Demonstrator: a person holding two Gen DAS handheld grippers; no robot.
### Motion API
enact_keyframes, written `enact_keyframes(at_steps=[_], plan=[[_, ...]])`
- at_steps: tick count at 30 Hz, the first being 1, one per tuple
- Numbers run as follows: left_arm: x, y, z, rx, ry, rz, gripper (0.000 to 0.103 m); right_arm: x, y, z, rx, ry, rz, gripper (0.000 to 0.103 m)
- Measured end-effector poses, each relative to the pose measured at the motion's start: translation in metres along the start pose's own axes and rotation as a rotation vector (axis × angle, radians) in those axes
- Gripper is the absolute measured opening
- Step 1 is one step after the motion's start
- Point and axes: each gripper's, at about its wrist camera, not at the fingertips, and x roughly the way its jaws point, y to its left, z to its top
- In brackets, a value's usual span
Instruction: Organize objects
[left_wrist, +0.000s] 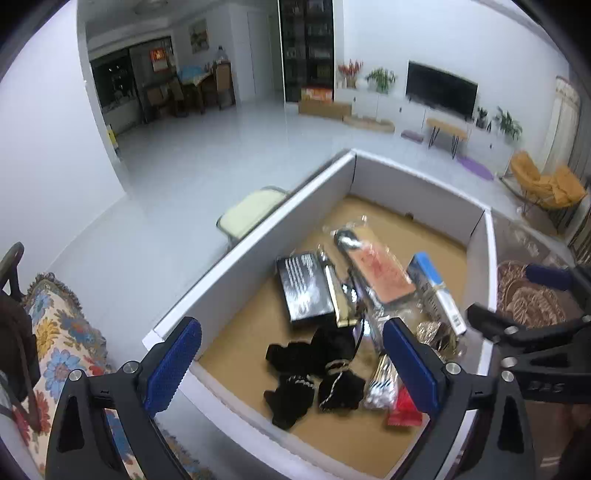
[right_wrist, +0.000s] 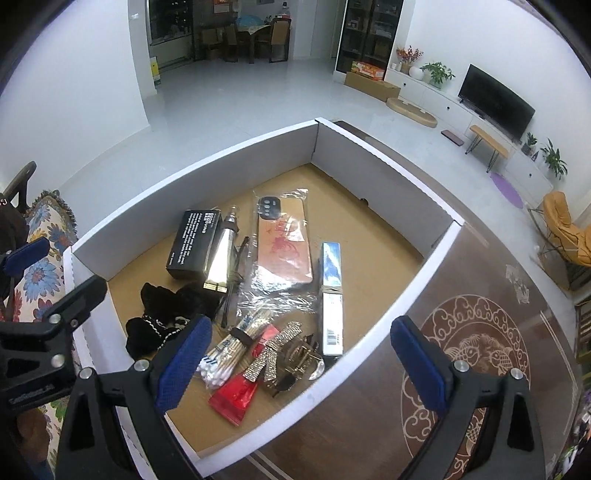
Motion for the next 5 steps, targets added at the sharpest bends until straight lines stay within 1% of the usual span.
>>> enact_keyframes(at_steps=[3, 5], plan=[[-0.012, 0.001, -0.002, -0.020, -0.057, -0.019, 0.100, 0.003, -0.001, -0.002, 0.011, 0.002, 0.013, 0.098], [-0.019, -0.002, -0.002, -0.014, -0.096, 0.002, 0.100, 0.004, -0.002, -0.003, 0.019, -0.003, 0.016, 0.098]])
